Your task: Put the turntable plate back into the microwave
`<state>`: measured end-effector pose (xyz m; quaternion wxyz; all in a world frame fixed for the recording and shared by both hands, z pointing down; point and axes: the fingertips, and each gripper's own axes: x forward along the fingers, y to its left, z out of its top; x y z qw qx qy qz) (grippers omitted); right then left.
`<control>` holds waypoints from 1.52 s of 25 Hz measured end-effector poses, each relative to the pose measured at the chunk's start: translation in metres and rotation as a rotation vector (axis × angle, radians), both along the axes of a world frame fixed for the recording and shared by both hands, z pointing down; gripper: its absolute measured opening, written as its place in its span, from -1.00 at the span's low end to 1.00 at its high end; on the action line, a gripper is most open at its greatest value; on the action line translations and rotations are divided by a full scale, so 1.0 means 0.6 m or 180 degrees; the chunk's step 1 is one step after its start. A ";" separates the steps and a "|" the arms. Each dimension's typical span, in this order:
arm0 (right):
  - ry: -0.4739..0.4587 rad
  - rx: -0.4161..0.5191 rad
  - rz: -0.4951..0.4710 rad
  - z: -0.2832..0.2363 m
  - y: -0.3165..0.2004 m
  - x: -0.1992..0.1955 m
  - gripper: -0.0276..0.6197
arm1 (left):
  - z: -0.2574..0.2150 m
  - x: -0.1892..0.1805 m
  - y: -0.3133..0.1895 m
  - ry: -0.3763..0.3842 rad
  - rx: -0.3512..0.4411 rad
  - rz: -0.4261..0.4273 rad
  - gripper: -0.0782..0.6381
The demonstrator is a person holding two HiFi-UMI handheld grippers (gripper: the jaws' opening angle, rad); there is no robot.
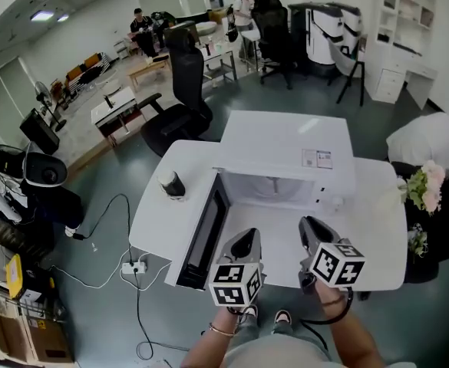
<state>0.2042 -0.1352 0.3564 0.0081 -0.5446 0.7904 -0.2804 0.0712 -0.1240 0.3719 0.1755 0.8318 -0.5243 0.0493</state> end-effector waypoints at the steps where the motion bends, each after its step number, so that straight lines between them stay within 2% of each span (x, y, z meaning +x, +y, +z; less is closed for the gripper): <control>1: 0.0041 0.0042 0.0016 -0.006 0.004 0.004 -0.76 | -0.006 0.001 -0.002 -0.0001 0.0017 -0.0006 -0.78; 11: 0.0333 0.0285 0.0317 -0.039 0.031 0.050 -0.88 | -0.054 0.005 -0.027 -0.0088 0.0225 -0.0040 -0.78; 20: 0.0382 0.0304 0.0447 -0.038 0.027 0.069 -0.88 | -0.058 0.004 -0.049 -0.0095 0.0255 -0.0077 -0.78; 25: 0.0569 0.0437 0.0475 -0.052 0.021 0.065 -0.89 | -0.055 0.004 -0.058 -0.0094 0.0263 -0.0072 -0.78; 38: 0.0526 0.0385 0.0552 -0.052 0.014 0.067 -0.89 | -0.046 -0.001 -0.067 -0.0060 0.0216 -0.0063 -0.78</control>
